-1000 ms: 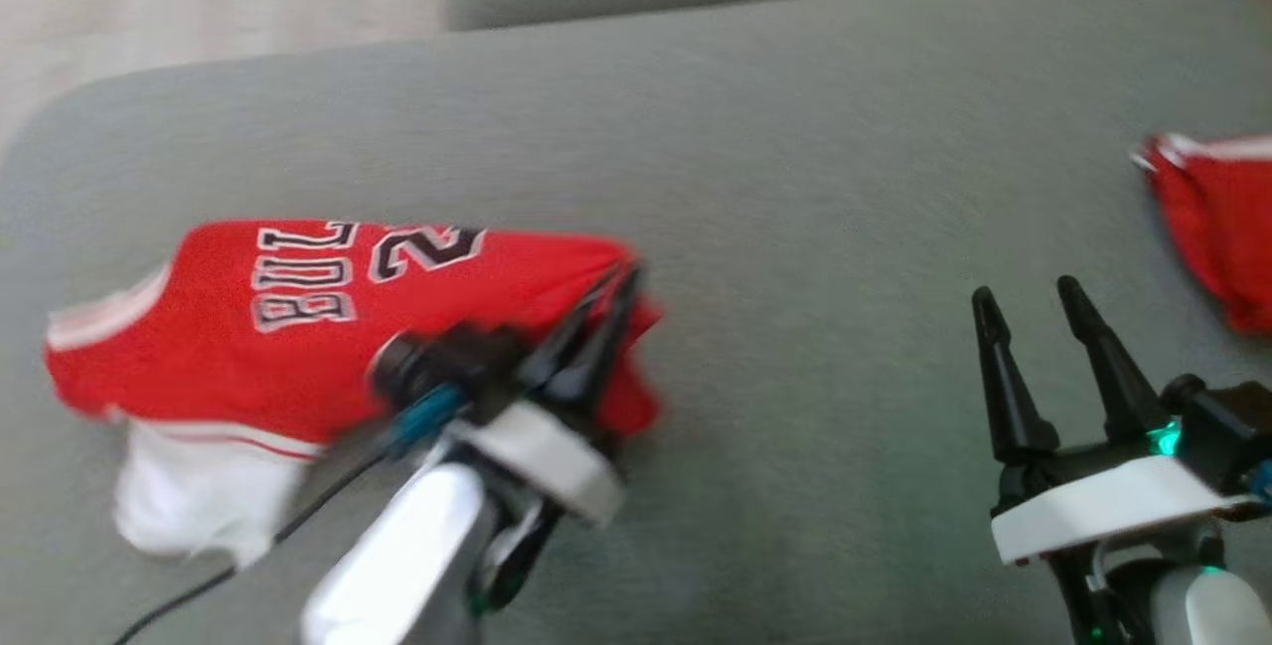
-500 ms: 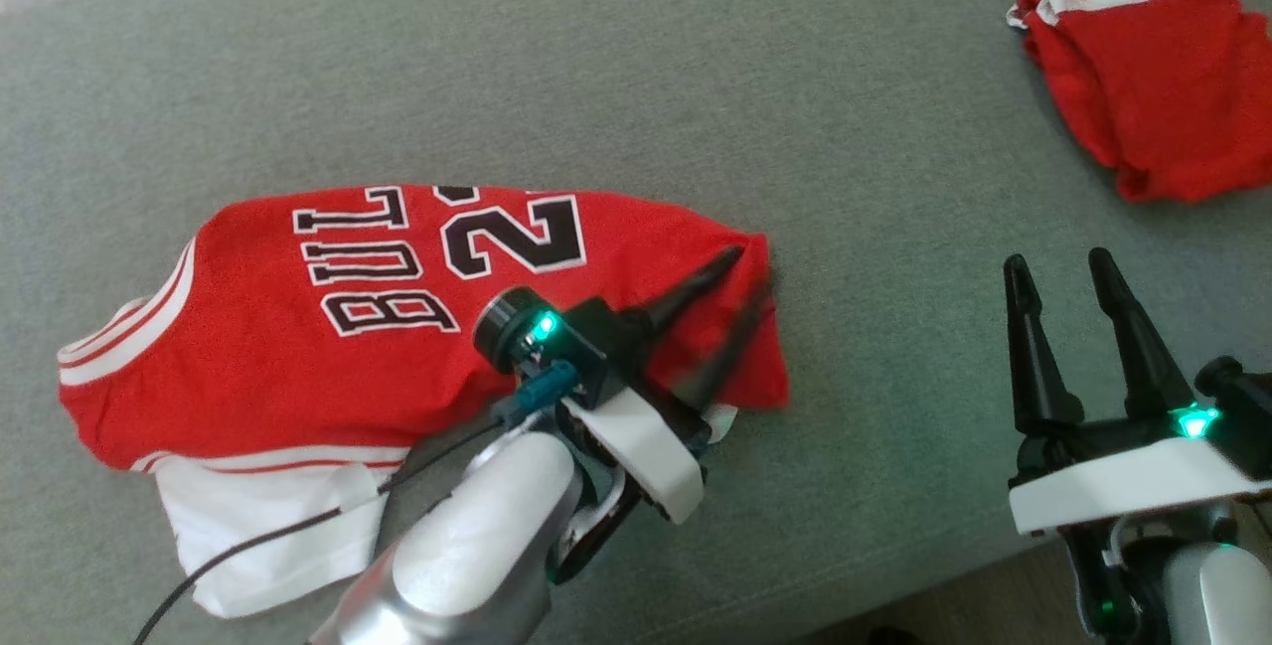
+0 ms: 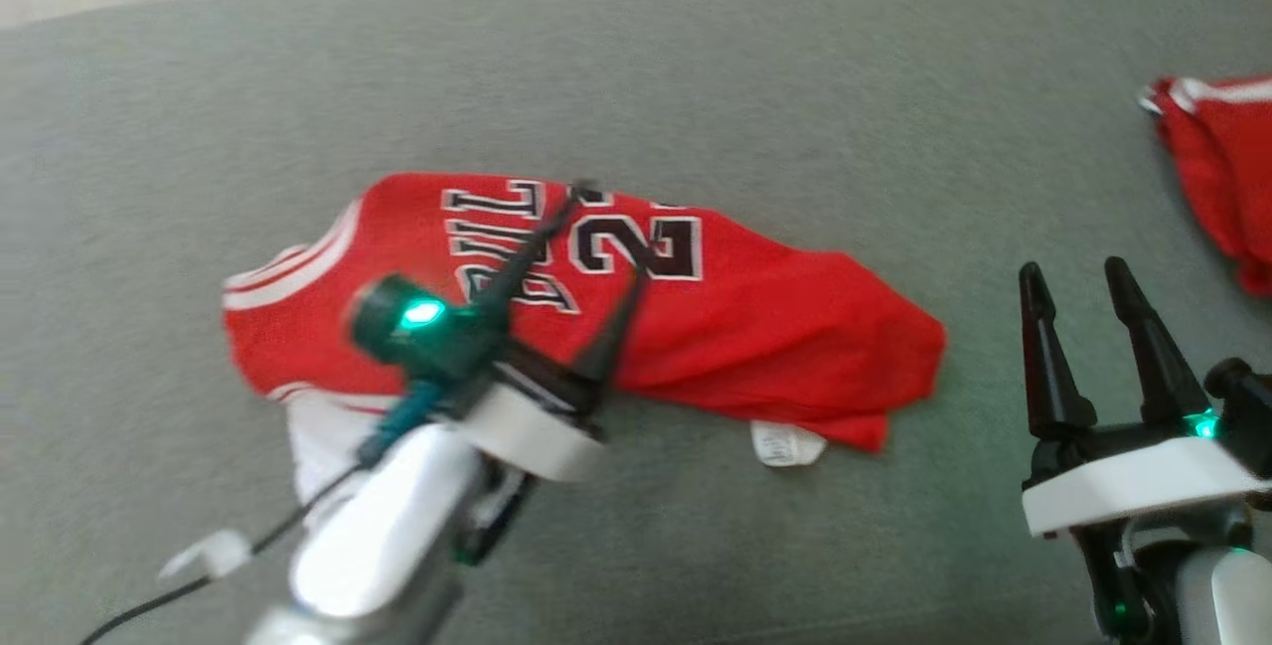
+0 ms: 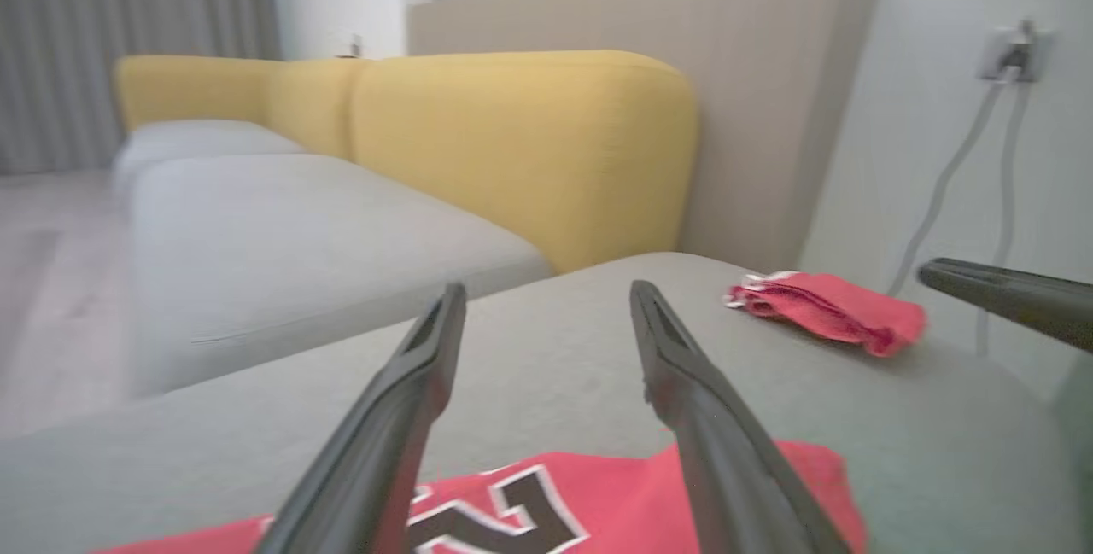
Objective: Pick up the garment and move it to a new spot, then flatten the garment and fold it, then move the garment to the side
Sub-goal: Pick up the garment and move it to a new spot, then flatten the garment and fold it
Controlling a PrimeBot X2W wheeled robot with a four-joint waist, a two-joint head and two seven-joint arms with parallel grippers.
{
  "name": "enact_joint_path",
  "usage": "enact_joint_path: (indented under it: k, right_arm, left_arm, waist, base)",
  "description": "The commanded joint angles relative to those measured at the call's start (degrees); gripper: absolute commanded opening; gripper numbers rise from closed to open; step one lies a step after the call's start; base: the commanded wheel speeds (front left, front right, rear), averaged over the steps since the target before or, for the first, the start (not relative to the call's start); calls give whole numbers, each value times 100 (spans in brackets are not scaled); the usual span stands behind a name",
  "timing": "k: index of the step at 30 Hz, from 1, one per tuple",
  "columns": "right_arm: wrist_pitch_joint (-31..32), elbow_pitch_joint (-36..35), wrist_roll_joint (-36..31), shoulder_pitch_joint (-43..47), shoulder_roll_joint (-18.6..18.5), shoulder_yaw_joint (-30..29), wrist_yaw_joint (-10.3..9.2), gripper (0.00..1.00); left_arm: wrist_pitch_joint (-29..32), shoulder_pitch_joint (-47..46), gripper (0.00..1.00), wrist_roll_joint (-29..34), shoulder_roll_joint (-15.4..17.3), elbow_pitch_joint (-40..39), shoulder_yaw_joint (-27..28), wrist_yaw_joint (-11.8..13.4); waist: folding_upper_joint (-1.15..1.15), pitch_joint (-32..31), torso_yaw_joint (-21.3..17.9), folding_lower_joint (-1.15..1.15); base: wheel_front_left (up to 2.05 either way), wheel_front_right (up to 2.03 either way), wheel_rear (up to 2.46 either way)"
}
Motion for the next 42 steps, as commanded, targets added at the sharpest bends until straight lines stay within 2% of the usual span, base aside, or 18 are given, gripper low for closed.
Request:
enact_joint_path:
  k: [1,6,7,13,18,22,29,35,42]
  right_arm:
    - [41,-245,-57,-84,-34,95,-5,100]
    - [146,-276,-98,-14,-34,84,-5,100]
    - [146,-276,-98,-14,-34,84,-5,100]
    - [223,-292,-151,91,-34,68,-5,100]
    - [284,-317,-176,243,-34,76,-5,100]
    - [371,-379,-198,429,-34,107,-5,100]
    - [517,-487,-175,830,-34,196,-5,100]
    - [562,-562,-102,1005,-33,221,-5,100]
    - [578,-601,-89,1008,-33,225,-5,100]
  left_arm:
    - [-79,33,100,-60,242,-227,396,118]
    - [-128,424,100,-231,723,-336,1094,464]
    - [-128,424,100,-231,723,-336,1094,464]
    - [-146,1089,100,-429,1166,-533,1947,849]
    - [-147,1796,100,-506,1354,-800,2444,1078]
    - [-107,2282,100,-523,1458,-989,2463,1149]
    - [306,2935,100,-485,1565,-1514,2290,1380]
    - [486,3181,100,-474,1635,-1789,2245,1504]
    - [569,3219,100,-478,1661,-1883,2192,1528]
  waist:
    - [0,-242,373,0]
    - [0,-386,733,0]
    - [0,-386,733,0]
    - [0,-559,1044,0]
    - [0,-741,1162,0]
    - [0,-912,1150,0]
    - [0,-1274,1036,0]
    - [0,-1350,981,0]
    - [0,-1352,991,0]
  base:
    - [0,0,0]
    - [0,0,0]
    - [0,0,0]
    - [0,0,0]
    - [0,0,0]
    - [0,0,0]
    - [0,0,0]
    - [0,0,0]
    - [0,0,0]
